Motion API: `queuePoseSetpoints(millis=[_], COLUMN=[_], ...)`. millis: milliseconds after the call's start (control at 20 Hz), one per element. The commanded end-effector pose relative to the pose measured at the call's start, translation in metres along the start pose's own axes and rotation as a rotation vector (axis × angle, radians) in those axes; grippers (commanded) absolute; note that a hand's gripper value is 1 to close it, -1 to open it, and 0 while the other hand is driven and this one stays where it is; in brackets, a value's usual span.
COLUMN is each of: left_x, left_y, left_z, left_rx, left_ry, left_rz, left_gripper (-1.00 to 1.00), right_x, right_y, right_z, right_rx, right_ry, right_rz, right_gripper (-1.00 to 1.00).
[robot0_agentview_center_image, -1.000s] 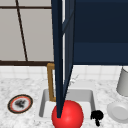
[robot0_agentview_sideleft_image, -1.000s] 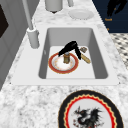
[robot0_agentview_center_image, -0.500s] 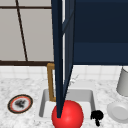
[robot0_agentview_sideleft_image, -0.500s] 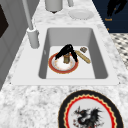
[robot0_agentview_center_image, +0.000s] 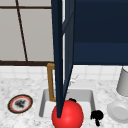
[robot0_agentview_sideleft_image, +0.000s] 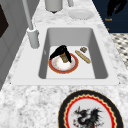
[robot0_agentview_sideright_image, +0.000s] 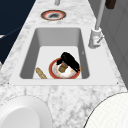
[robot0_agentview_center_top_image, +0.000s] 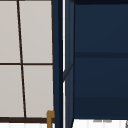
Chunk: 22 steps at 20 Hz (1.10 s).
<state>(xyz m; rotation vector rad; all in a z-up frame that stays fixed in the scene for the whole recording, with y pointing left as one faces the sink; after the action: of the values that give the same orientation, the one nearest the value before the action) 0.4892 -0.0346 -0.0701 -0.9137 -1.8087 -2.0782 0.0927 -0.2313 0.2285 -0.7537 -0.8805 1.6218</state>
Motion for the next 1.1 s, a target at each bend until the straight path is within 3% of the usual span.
queuePoseSetpoints(millis=[0,50,100,150,200,250,550,800,1000,1050], left_x=[-0.017,-0.020,-0.022,-0.021,-0.019,-0.019,-0.027,-0.008,0.017,0.023], left_y=[-0.007,-0.005,-0.005,-0.003,0.001,0.003,0.010,0.007,0.014,0.014], left_z=[0.003,0.003,0.005,0.006,0.007,0.008,0.011,0.007,0.004,0.007], left_rx=[0.020,0.024,0.005,0.014,0.024,0.021,0.008,-0.007,0.002,-0.010], left_ry=[0.012,0.008,-0.009,-0.012,-0.015,-0.015,-0.031,-0.020,0.002,0.001], left_rz=[0.022,0.020,0.005,0.039,0.035,-0.009,-0.127,-0.232,-0.228,-0.226], left_gripper=[-1.00,1.00,1.00,1.00,1.00,1.00,1.00,1.00,1.00,1.00], right_x=[0.000,0.000,0.000,0.000,0.000,0.000,0.000,0.000,0.000,0.000], right_y=[0.000,0.000,0.000,0.000,0.000,0.000,0.000,0.000,0.000,0.000], right_z=[0.000,0.000,0.000,0.000,0.000,0.000,0.000,0.000,0.000,0.000], right_rx=[0.000,0.000,0.000,0.000,0.000,0.000,0.000,0.000,0.000,0.000], right_ry=[0.000,0.000,0.000,0.000,0.000,0.000,0.000,0.000,0.000,0.000], right_rz=[0.000,0.000,0.000,0.000,0.000,0.000,0.000,0.000,0.000,0.000], right_gripper=[0.00,0.00,0.00,0.00,0.00,0.00,0.00,0.00,0.00,0.00])
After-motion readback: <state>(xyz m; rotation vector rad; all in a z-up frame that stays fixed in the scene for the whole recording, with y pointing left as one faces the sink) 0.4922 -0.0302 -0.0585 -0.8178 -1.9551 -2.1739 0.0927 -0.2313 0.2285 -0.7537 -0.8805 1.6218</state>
